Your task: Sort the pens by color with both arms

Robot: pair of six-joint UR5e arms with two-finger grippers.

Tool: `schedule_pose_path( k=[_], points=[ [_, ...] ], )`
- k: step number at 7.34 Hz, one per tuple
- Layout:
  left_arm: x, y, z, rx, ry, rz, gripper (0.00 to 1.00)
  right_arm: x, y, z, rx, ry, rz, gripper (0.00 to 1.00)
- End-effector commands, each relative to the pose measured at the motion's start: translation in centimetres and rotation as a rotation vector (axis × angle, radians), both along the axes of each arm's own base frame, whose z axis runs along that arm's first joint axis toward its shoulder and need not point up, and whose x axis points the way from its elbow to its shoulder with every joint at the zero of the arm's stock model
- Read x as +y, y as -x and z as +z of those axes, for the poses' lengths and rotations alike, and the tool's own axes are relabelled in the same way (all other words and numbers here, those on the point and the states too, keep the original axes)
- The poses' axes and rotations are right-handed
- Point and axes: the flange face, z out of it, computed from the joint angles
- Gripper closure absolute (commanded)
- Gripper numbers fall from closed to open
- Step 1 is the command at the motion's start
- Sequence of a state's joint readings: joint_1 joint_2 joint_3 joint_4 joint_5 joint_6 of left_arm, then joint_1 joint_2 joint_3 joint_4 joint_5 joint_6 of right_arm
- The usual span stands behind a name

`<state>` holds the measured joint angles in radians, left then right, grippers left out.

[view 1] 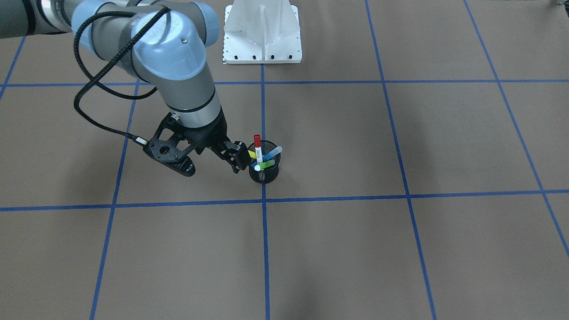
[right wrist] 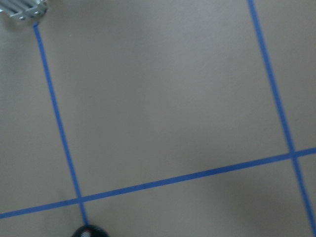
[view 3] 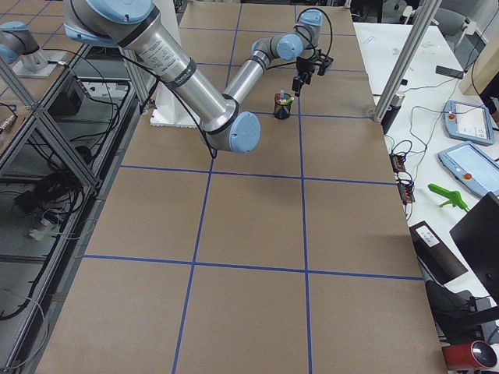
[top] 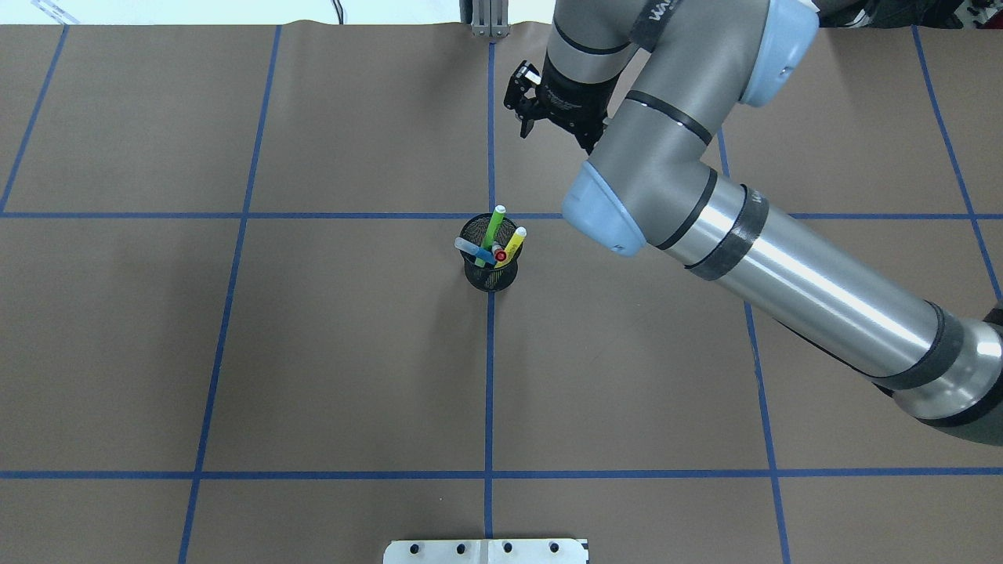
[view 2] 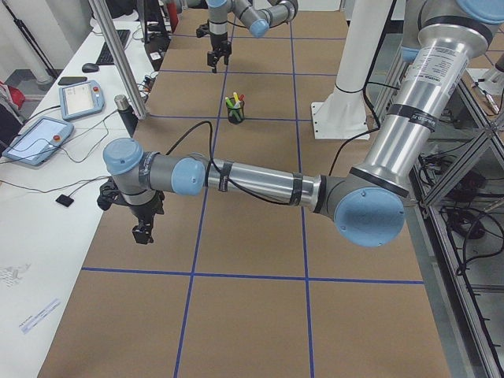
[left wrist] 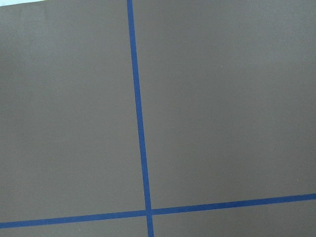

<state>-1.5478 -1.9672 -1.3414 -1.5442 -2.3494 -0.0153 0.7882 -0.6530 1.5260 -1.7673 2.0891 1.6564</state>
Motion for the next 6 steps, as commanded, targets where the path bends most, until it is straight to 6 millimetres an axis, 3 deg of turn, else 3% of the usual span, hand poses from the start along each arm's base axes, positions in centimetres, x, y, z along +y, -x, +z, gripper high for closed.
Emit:
schedule_pose_path(
  k=[1, 2, 4, 5, 6],
  points=[
    [0.0, -0.4, -1.3, 0.060, -0.013, 0.005, 0.00, 3.2, 4.6, -2.5, -0.053, 0.345, 0.160, 0.01],
    [0.1, -0.5, -2.1, 0.079, 0.000, -0.017, 0.00, 5.3, 6.8, -3.8, -0.115, 0.417, 0.192, 0.01],
    [0.2, -1.1, -2.6, 0.083, 0.014, -0.031, 0.00, 8.5, 11.4, -2.8, -0.127, 0.459, 0.204, 0.01],
    [0.2, -1.4, -2.7, 0.083, 0.013, -0.027, 0.00, 9.2, 12.3, -2.0, -0.125, 0.454, 0.197, 0.02],
    [0.2, -1.4, -2.7, 0.083, 0.013, -0.027, 0.00, 8.8, 11.8, -2.3, -0.134, 0.444, 0.199, 0.03]
  ],
)
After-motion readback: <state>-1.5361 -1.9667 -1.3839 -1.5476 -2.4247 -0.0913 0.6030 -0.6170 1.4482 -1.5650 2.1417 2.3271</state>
